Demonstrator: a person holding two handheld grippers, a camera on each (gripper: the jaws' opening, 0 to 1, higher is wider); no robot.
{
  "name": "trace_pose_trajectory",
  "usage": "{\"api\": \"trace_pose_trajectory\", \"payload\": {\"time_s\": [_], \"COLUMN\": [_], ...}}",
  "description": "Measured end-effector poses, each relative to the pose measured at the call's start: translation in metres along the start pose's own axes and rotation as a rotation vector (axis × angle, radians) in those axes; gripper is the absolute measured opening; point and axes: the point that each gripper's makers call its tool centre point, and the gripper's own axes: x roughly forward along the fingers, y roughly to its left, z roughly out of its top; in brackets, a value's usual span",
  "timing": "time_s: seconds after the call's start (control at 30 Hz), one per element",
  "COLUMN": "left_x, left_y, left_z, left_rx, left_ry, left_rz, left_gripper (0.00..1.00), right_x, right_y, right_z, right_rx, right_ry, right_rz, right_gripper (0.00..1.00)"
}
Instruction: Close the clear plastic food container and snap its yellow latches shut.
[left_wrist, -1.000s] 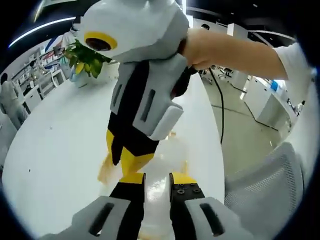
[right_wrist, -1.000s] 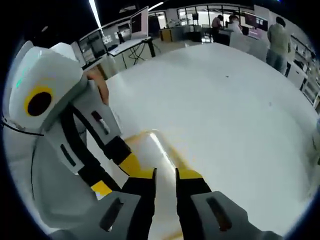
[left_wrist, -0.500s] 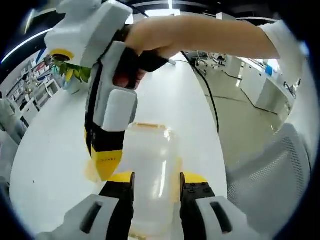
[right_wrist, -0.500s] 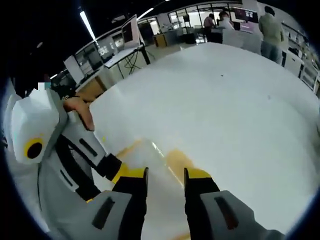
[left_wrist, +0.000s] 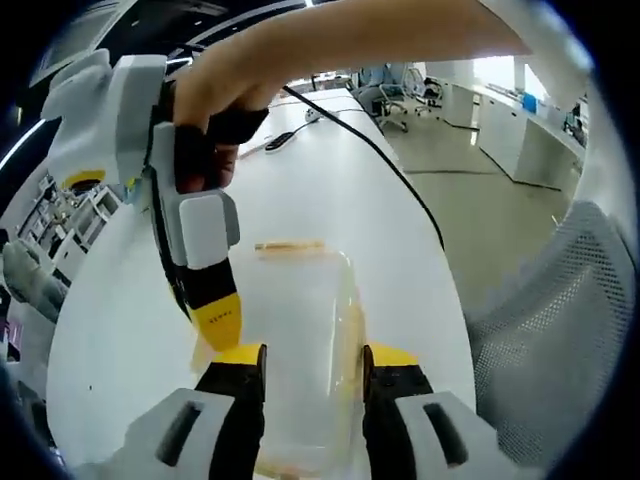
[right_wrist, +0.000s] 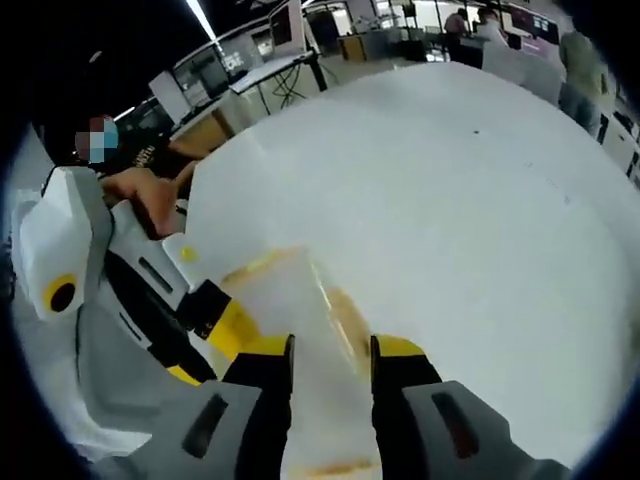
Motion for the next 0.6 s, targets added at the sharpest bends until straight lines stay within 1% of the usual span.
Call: {"api": "trace_pose_trajectory", "payload": {"time_s": [0.07,0.13,0.17,0.23,0.43,0.6], "left_x": [0.0006,0.0008,0.0016,0.0019,0.0025,0.0033], "left_y": [-0.0004,-0.0006,-0.0013,-0.0016,-0.0003,-0.0013], "left_z": [-0.0008,-0.0020,-0.0033,-0.0037,-0.0045,-0.0048], "left_rx": [0.019,0.049,0.061,0.103,0.103,0.116], "left_ry": [0.007,0.016,0.024,0.033,0.048,0.071], "left_rz": [0.014,0.028,0.038,0.054,0.076,0.098], "left_gripper": [0.34,0.34,0.35,0.35,0.35,0.34], "right_x": [0.0015,0.0044,0.0056,0.0056,0.0042,0.0042], "right_y": [0.0009,-0.0011,0.0006,-0.0007,0.0018,0.0014], "right_z": [-0.0004,-0.0034,-0.0013,-0.0006,-0.0022,-0.0023], "right_rx": [-0.034,-0.080,-0.069,-0.065,-0.063,-0.046], "right_ry": [0.019,0.052,0.043,0.054,0.057,0.059], "right_rz": [0.002,-0.012,-0.005,0.003,0.024,0.029], "right_gripper": [0.30,0.30,0.31,0.31,0.31,0.30]}}
